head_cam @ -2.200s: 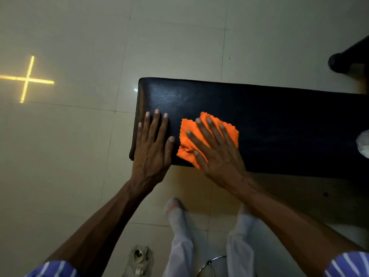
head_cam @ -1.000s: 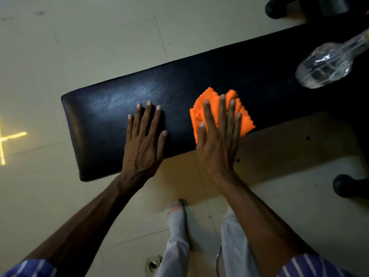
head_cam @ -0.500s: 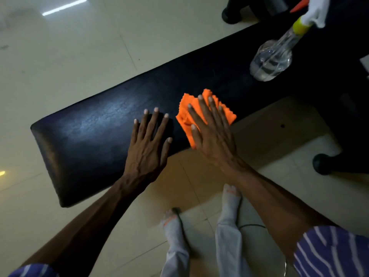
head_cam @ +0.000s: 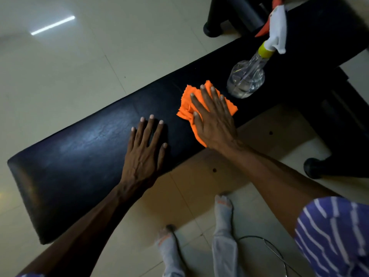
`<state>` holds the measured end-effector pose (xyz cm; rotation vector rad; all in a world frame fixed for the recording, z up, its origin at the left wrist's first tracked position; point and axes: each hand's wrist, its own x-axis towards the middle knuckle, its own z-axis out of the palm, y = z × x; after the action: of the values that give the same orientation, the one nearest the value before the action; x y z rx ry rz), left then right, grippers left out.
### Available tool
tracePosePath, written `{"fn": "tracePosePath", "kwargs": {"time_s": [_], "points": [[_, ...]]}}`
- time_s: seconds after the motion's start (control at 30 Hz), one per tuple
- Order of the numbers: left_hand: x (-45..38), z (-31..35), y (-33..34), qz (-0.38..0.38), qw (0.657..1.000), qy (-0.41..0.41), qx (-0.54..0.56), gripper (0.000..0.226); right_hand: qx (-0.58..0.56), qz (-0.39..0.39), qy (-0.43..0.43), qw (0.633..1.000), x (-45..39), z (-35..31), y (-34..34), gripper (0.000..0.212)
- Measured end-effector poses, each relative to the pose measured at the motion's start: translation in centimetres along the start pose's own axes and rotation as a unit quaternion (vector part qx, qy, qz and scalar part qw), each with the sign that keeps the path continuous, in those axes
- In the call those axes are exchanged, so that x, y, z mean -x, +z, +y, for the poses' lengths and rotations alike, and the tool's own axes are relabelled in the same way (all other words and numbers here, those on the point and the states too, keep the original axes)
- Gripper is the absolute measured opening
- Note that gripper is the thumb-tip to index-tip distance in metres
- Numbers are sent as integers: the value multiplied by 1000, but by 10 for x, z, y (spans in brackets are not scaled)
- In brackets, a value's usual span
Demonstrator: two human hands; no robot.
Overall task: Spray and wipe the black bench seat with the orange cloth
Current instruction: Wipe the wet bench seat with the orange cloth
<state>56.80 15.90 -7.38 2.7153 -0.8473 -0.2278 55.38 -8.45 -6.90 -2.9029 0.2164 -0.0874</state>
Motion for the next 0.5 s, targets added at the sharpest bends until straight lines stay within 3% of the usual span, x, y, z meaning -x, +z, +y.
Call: {"fn": "tracePosePath", "kwargs": {"time_s": [0.13, 0.23, 0.27, 0.4, 0.5], "points": [[-28, 6, 3, 5, 1000, -10, -1, 60, -9, -18, -18, 1000, -58, 9, -6, 58], [-47, 10, 4, 15, 999, -33, -2, 60, -4, -4, 90, 996, -92, -7, -3, 58], [-52, 11, 4, 18, 999, -45, -3, 60, -6, 0, 87, 996, -97, -16, -1, 57], [-61, 15, 3, 12, 997, -80, -9, 61, -7, -39, -96, 995, -103, 6, -1, 57], [-61, 22, 0, 2, 995, -94, -11, 62, -9, -22, 2, 1000, -110, 15, -6, 57]]}}
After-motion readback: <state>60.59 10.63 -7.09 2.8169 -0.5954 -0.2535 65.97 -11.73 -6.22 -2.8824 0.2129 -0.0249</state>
